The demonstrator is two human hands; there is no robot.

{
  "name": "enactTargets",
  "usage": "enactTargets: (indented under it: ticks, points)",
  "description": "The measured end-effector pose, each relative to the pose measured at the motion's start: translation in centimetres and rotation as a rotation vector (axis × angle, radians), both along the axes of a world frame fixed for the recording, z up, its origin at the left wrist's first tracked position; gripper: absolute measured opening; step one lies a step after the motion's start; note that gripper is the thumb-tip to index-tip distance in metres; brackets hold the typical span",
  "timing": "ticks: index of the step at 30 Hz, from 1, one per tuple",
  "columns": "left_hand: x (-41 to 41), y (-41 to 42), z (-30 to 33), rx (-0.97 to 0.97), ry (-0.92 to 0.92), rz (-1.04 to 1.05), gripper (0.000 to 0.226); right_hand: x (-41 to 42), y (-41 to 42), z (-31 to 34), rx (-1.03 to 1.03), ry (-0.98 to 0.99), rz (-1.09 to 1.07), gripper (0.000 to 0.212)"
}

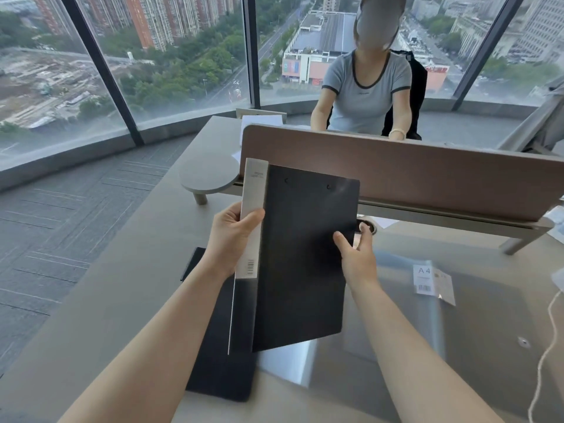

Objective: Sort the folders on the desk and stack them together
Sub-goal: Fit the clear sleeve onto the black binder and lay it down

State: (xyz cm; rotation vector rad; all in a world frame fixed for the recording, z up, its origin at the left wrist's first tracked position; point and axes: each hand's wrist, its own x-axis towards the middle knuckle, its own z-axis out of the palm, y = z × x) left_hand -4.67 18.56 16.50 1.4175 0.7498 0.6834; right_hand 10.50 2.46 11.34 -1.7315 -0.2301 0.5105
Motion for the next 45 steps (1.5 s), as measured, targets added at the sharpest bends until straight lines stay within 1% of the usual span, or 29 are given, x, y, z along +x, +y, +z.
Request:
enactTargets:
  ticks: [1,3,4,5,9,13,17,20,21,23,27,30,33,35,37,40,45]
  points:
    - [-0.3,0.5,-0.2,-0.052,-0.02,0.011,0.028,-0.2,0.0,-0.6,0.018,0.074,0.018,0.049]
    - [-0.9,1.2,-0.7,-0.125,-0.035,0.019,0.01,-0.5,0.1,-1.5,0.022,0.126,0.041,0.019]
    - [-1.3,1.7,-1.1,-0.146,-0.027,0.022,0.006,-0.7,0.2,-1.8,0.012,0.12,0.043,0.011]
    - [-1.7,2.1,-1.6,-0.165,-0.015,0.028,0.006,-0.8,0.3,-2.2,0.0,0.117,0.042,0.009]
    - [-3.6,3.8,-4.5,-0.206,0.107,0.042,0.007,-2.0,0.9,-4.0,-0.018,0.196,0.072,0.016]
    - [-5.9,4.9,-8.0,-0.156,0.328,0.06,0.012,-4.3,2.6,-6.7,-0.103,0.252,0.07,0.013]
    - [-8.7,6.2,-11.1,-0.115,0.51,0.074,0.034,-7.4,4.2,-8.2,-0.201,0.312,0.076,0.016]
    - [-10.7,7.7,-13.3,-0.115,0.582,0.089,0.045,-9.6,5.5,-9.9,-0.264,0.377,0.114,0.033]
    - [-11.2,8.2,-14.0,-0.117,0.591,0.1,0.049,-10.2,5.9,-10.5,-0.277,0.378,0.127,0.033]
    - [-12.1,8.9,-15.1,-0.121,0.603,0.127,0.052,-10.9,6.6,-11.6,-0.323,0.356,0.151,0.023]
    - [-12.7,9.4,-15.7,-0.089,0.648,0.155,0.043,-11.8,7.5,-12.5,-0.455,0.276,0.25,0.013]
    - [-12.6,9.8,-16.5,-0.081,0.669,0.156,0.05,-11.8,8.1,-12.8,-0.593,0.174,0.321,0.017]
    - [-12.5,10.1,-17.2,-0.083,0.71,0.14,0.046,-11.8,8.3,-13.4,-0.739,0.091,0.391,0.024]
    - [-12.4,10.2,-17.6,-0.058,0.738,0.141,0.043,-11.8,8.2,-13.7,-0.814,0.046,0.432,0.022]
    - [-12.4,10.3,-18.0,-0.022,0.772,0.151,0.047,-11.8,8.2,-13.9,-0.873,0.002,0.46,0.026]
    - [-12.2,10.3,-18.5,-0.029,0.823,0.195,0.059,-11.9,8.3,-14.1,-0.952,-0.049,0.486,0.031]
    - [-12.0,10.4,-19.1,0.004,0.856,0.183,0.065,-12.1,8.3,-14.2,-0.999,-0.094,0.477,0.036]
